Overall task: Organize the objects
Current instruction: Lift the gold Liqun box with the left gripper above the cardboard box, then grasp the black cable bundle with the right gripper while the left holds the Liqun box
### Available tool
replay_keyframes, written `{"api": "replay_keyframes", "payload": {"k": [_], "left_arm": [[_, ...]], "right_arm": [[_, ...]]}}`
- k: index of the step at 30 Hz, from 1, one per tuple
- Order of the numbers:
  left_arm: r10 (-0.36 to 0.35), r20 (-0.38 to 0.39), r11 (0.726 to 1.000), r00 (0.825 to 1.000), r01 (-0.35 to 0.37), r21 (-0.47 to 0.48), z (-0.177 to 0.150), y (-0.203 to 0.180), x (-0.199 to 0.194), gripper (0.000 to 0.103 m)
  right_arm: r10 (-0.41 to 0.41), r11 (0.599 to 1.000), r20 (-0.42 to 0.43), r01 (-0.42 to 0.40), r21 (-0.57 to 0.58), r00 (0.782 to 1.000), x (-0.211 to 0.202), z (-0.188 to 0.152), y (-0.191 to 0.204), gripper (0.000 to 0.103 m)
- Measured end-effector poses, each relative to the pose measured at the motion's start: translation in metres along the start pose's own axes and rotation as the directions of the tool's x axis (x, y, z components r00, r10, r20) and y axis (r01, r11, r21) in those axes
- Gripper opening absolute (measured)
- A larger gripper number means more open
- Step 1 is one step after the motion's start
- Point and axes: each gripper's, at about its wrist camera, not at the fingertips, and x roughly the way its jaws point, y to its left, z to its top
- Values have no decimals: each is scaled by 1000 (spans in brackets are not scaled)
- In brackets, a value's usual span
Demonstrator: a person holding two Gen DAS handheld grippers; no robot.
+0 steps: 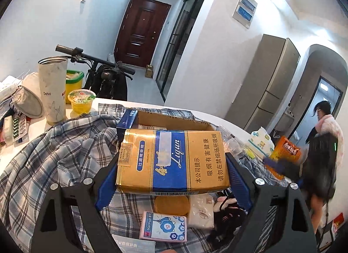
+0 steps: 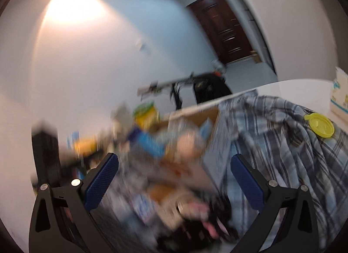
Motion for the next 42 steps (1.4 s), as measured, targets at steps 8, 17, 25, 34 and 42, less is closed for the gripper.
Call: {"api": "replay_keyframes", "payload": {"k": [8, 17, 25, 34, 42], "left_arm": [[10, -16, 1000, 1000, -10, -4, -2, 1, 4, 90], [37, -32, 999, 999, -36, 40, -6, -7, 9, 90], [37, -31, 999, 999, -36, 31, -5, -6, 9, 90], [37, -26, 999, 999, -37, 22, -4, -5, 8, 90], [33, -10, 999, 999, -33, 5, -3, -2, 4, 90]], "right_arm": [[-137, 958, -272, 58, -279, 953, 25, -71, 15, 103], [-210, 906, -321, 60, -419, 924, 45, -86, 32, 80], [-263, 889, -324, 98, -447, 909, 54, -87, 29, 60], [-155, 906, -211, 54, -421, 965, 28, -74, 33, 28], [-31, 936, -93, -4, -353, 995, 0, -60, 30, 28]]}}
